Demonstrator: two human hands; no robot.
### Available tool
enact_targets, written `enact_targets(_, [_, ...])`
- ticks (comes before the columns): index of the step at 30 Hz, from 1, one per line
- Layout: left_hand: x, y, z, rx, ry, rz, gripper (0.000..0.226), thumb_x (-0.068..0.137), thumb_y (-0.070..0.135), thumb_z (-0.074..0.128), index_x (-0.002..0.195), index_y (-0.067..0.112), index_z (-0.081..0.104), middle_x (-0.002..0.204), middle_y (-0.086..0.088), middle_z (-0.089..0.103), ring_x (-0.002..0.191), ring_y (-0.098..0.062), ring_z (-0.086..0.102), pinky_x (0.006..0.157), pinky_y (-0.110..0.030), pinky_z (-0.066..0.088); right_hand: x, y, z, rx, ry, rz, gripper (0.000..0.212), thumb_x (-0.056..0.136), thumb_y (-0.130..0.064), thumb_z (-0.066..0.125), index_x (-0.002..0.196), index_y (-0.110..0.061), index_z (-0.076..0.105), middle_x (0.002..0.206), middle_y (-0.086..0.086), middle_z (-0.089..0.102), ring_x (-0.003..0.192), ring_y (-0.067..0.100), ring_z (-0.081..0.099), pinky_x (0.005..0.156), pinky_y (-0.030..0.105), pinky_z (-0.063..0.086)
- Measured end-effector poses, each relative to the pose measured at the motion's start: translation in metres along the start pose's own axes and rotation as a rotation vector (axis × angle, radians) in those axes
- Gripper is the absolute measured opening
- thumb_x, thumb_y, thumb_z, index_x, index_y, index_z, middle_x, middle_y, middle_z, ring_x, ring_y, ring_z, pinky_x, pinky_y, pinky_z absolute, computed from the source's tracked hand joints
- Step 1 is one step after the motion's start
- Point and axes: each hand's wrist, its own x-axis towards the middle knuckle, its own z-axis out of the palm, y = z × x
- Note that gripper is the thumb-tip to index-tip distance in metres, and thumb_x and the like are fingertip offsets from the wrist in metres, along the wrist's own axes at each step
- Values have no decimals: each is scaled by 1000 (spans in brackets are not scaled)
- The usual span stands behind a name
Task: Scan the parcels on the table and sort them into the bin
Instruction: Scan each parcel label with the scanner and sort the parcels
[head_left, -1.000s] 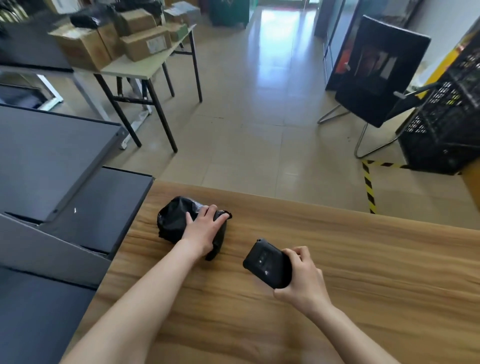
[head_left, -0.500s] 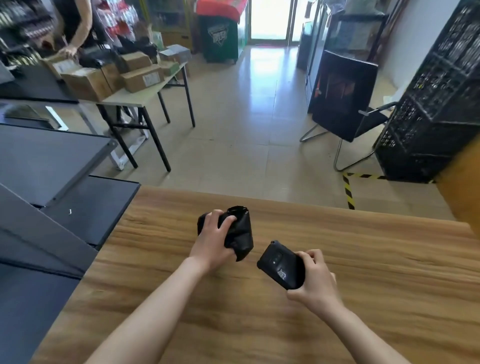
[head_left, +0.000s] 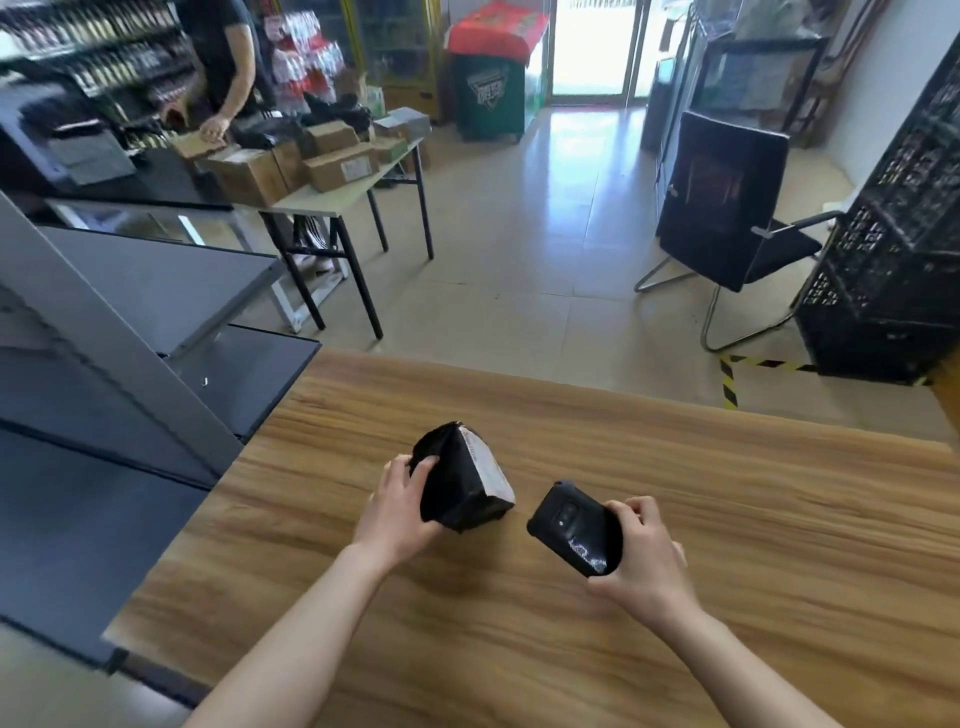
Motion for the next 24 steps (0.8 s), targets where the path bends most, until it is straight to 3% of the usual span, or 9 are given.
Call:
enact_targets(7, [-23, -52, -13, 155, -222, -219, 113, 61, 63, 76, 151, 27, 19, 159, -5, 9, 148, -24, 3, 114, -52, 28, 4, -28, 15, -9, -48, -76, 87, 55, -34, 81, 134, -26, 47, 116, -13, 32, 104, 16, 53, 93, 30, 37])
enact_targets(11, [-23, -72, -18, 163, -326, -330, 115, 59, 61, 78, 151, 26, 20, 157, -4, 18, 146, -23, 9, 115, -56, 22, 11, -41, 24, -26, -64, -93, 85, 57, -33, 81, 134, -26, 47, 117, -12, 34, 102, 15, 52, 94, 31, 38])
enact_targets(14, [-17, -81, -20, 135, -314, -389, 120, 57, 62, 79, 152, 26, 14, 154, -6, 23, 146, -24, 12, 116, -58, 17, 18, -51, 30, -50, -73, -96, 85, 56, -33, 80, 135, -26, 47, 118, -11, 35, 105, 15, 53, 94, 34, 39])
enact_targets(16, [-12, -85, -18, 133, -284, -344, 129, 53, 65, 79, 153, 29, 6, 157, -6, 16, 147, -25, 7, 117, -58, 13, 23, -58, 34, -70, -87, -99, 86, 56, -34, 79, 135, -25, 47, 120, -10, 36, 108, 15, 54, 92, 35, 40])
enact_targets(20, [3, -76, -14, 90, -416, -178, 141, 49, 63, 83, 150, 44, -13, 159, 0, -23, 146, -25, -23, 117, -58, -5, 31, -70, 35, -188, -115, -142, 81, 65, -41, 75, 138, -28, 43, 125, -9, 35, 112, 15, 51, 91, 34, 37])
enact_targets(24, [18, -60, 2, 113, -399, -84, 137, 48, 72, 77, 152, 38, -7, 158, 0, -22, 146, -25, -23, 116, -58, -7, 39, -80, 26, -286, -117, -128, 78, 71, -38, 73, 141, -27, 40, 130, -7, 33, 115, 16, 47, 98, 34, 36])
